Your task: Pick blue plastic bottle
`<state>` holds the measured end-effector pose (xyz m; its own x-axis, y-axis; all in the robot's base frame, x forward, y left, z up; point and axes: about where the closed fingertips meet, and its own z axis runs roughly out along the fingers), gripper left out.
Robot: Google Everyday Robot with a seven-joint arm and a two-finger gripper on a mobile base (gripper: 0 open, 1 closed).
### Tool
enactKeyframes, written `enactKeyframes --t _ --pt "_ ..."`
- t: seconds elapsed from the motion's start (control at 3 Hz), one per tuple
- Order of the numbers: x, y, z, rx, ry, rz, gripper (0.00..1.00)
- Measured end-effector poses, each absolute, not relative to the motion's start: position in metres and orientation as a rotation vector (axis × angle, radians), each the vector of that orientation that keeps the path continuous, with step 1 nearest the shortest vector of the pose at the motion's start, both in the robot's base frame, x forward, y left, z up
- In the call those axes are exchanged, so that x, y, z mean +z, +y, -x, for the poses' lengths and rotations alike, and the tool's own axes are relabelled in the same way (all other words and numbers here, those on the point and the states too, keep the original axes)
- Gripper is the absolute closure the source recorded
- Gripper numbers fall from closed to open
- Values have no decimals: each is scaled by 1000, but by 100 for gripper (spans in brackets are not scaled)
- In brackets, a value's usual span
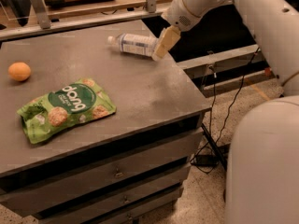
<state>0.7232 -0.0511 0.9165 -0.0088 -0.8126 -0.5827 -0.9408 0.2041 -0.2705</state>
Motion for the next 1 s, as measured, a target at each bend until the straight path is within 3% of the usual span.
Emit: enactKeyframes --t 1.0 --pt "880 -22 -765 397 1848 1615 0"
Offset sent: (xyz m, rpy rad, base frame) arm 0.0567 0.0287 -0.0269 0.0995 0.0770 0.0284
